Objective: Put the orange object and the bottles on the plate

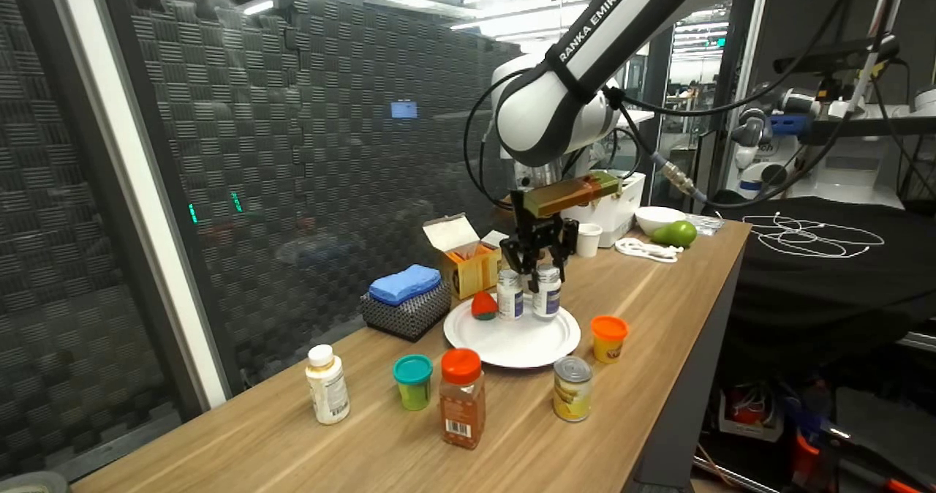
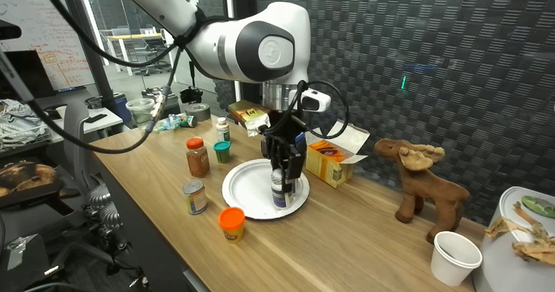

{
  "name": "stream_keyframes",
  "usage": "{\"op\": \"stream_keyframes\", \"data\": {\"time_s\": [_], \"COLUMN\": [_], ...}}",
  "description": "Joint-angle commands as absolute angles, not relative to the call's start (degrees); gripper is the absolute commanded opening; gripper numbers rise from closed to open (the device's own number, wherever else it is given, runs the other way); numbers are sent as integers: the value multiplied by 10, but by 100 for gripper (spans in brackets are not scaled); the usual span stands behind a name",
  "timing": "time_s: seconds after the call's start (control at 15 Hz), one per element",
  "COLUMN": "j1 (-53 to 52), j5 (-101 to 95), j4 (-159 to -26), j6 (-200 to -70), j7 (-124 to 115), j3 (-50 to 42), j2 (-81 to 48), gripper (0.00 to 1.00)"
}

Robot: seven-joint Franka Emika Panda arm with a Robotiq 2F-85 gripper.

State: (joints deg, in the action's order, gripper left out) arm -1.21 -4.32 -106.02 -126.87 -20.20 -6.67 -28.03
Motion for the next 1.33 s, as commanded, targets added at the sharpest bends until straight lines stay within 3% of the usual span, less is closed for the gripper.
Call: {"op": "stream_keyframes", "data": {"time_s": [0.0,0.6,1.27], "j1": [3,11,-9], "j5": [-38,-37,-92], "j4": [-1040,-1041,-1042], "j6": [-1266,-1281,-1348], "j7": [-134,-25,-59], "j3": [-54,-29,-49], "j2": [-293,-292,-315], "gripper": [27,27,27]}}
